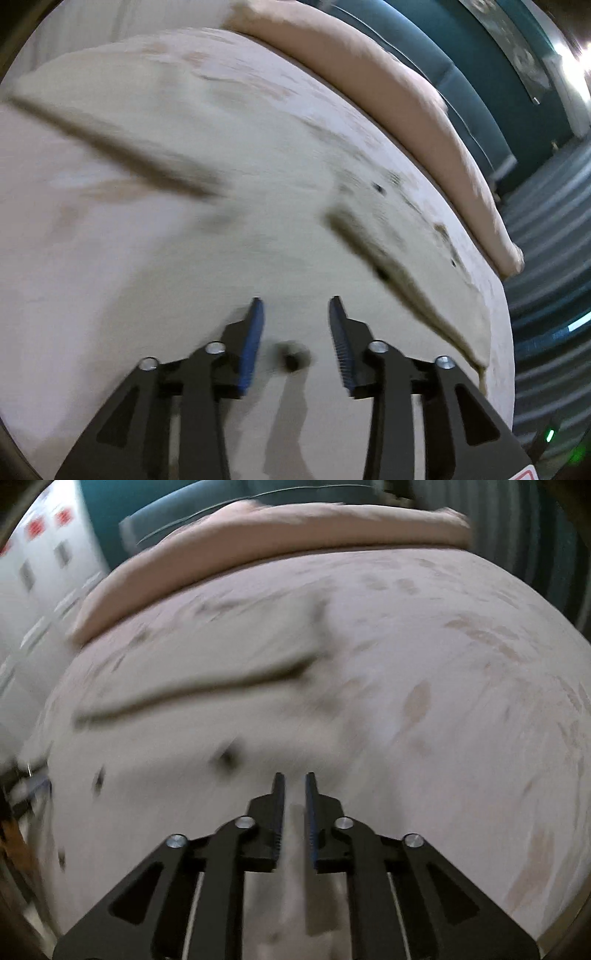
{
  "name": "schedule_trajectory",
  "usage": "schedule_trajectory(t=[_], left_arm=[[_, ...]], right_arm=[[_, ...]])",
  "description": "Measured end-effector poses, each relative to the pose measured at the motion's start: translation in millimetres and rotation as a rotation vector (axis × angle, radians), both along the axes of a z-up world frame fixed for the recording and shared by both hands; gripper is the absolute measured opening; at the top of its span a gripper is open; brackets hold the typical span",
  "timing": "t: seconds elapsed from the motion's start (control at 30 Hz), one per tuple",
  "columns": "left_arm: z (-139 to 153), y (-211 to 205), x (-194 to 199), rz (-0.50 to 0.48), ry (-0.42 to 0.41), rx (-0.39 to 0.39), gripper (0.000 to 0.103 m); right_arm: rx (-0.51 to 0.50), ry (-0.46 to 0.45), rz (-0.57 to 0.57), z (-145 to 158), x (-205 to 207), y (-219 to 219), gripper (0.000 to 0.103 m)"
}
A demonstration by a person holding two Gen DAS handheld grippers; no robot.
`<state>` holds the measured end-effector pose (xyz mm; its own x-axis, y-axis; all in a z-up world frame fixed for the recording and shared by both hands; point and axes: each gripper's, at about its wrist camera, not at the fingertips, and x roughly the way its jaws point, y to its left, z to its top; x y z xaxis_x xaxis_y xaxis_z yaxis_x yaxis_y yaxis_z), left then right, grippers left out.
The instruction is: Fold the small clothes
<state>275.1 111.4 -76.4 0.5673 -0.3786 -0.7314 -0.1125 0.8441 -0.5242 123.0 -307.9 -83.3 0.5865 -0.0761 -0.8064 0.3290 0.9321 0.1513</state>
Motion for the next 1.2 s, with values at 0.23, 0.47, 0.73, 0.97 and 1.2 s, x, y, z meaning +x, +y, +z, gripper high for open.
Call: schedule_trajectory(t=[0.23,0.47,0.73,0.97,1.2], left_arm=[[25,168,7,0.298,-0.014,0.061,0.045],[20,294,62,0.548,0.019,0.049,0.045],[2,323,89,0.585,0.053,-0.034,0.022],[90,242,89,0.351,-0.18,0.092,0.004],[180,19,57,-0.079,-0.422,0.037,0.004]], right_arm=[[-0.131,-0.004,0.059,-17,-18,58,0.033],[-0.119,-0.053,0.046,-22,-22,57,0.039],[-0.137,-0.058,0.024,-23,-20,62,0.042],[-0.115,-0.071,0.016,-24,-18,63,0.043],[-0.066,-0.1,0.01,-24,-20,59,0.043]])
